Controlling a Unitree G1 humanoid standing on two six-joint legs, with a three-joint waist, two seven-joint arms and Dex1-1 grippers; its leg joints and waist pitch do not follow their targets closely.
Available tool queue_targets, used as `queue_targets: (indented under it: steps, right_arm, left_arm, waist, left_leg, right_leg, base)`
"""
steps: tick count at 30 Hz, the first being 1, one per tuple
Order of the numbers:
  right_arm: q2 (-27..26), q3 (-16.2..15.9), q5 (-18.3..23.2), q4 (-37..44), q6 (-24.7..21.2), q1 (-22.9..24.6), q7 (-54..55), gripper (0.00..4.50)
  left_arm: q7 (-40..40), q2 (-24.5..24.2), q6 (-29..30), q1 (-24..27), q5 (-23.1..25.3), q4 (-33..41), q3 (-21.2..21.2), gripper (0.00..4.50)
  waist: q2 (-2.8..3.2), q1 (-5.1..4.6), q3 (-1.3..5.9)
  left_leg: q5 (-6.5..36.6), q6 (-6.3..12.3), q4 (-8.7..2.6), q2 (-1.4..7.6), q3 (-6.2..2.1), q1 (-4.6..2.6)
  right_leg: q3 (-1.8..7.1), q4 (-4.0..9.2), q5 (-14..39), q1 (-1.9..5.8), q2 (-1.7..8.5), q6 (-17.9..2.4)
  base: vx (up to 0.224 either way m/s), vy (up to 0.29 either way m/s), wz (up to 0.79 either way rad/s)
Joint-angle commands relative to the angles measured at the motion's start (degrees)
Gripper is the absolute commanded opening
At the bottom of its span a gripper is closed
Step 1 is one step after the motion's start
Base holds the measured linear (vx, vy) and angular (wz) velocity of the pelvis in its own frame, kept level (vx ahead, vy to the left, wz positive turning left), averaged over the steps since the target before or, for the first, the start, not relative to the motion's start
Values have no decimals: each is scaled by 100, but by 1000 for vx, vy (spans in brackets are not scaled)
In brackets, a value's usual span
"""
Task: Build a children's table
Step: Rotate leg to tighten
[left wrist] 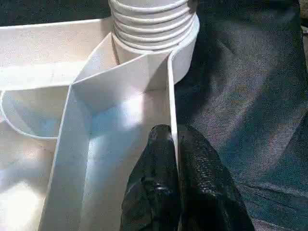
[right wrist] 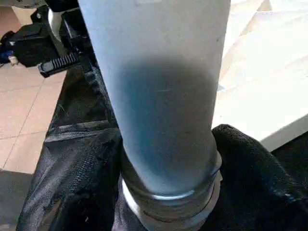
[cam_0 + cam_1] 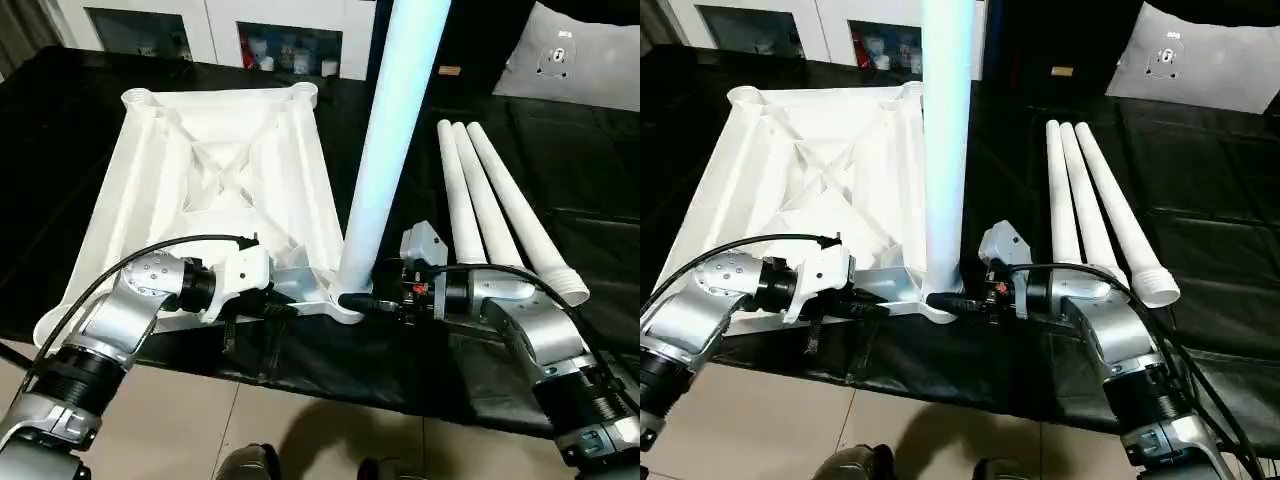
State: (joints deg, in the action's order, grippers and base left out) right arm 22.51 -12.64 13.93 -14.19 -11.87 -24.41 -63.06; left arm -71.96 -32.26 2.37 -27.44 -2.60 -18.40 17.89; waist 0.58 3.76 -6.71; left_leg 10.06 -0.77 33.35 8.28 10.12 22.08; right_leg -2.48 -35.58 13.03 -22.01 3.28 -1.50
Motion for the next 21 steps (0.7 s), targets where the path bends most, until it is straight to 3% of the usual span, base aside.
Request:
queue_targets:
  steps: [1, 3, 6, 9, 13, 14, 18, 21]
  right_arm:
    - [16, -73, 9, 10, -68, 49, -127, 264]
    - [0, -74, 12, 25, -106, 86, -91, 264]
    - [-386, 75, -104, 7, -301, 253, 795, 264]
    - [-843, 125, -275, -38, -291, 386, 1606, 264]
    - [-1474, 98, -543, -264, -381, 453, 2632, 264]
    - [-1863, 119, -667, -495, -401, 388, 3233, 264]
    - [-2429, 427, -650, -872, -489, 150, 4142, 264]
    - [-2638, 560, -755, -1099, -417, 14, 4639, 264]
  left_arm:
    - [-186, 29, -33, 34, 119, -34, 255, 0]
    - [-123, 48, 39, 34, 102, -20, 218, 0]
    - [397, 297, 567, 13, -99, 152, -87, 0]
    - [927, 560, 1030, 8, -171, 302, -282, 0]
    - [1783, 998, 1590, 10, -39, 465, -420, 0]
    - [2401, 1386, 1965, -50, 39, 544, -534, 0]
    - [3291, 2055, 2374, -232, 151, 617, -703, 0]
    - [3638, 2372, 2566, -308, 199, 717, -682, 0]
  waist:
    - [28, 1, 436]
    - [23, -6, 403]
    - [40, -17, 373]
    - [45, -70, 333]
    - [52, -161, 284]
    - [57, -176, 271]
    - [44, -204, 274]
    - [51, -173, 345]
  left_leg:
    - [608, 555, -341, 531, -168, -127]
    - [682, 518, -354, 535, -168, -127]
    - [844, 431, -379, 545, -169, -137]
    - [1297, 102, -428, 531, -202, -138]
    - [1665, -97, -459, 515, -224, -153]
    - [1684, -109, -463, 511, -228, -147]
    - [1625, -81, -471, 496, -233, -139]
    - [953, 213, -441, 462, -202, -109]
  right_leg:
    - [305, 317, -325, 258, 592, -1798]
    - [309, 333, -183, 237, 586, -1772]
    - [322, 359, 64, 212, 588, -1761]
    - [343, 431, 946, 197, 611, -1617]
    - [375, 504, 1590, 142, 610, -1400]
    - [383, 512, 1673, 135, 612, -1344]
    - [391, 548, 1759, 129, 612, -1220]
    - [360, 510, 892, 183, 580, -1237]
  base:
    - [0, 0, 0]
    - [0, 0, 0]
    - [0, 0, 0]
    - [0, 0, 0]
    - [0, 0, 0]
    - [0, 0, 0]
    - [0, 0, 0]
    - [0, 0, 0]
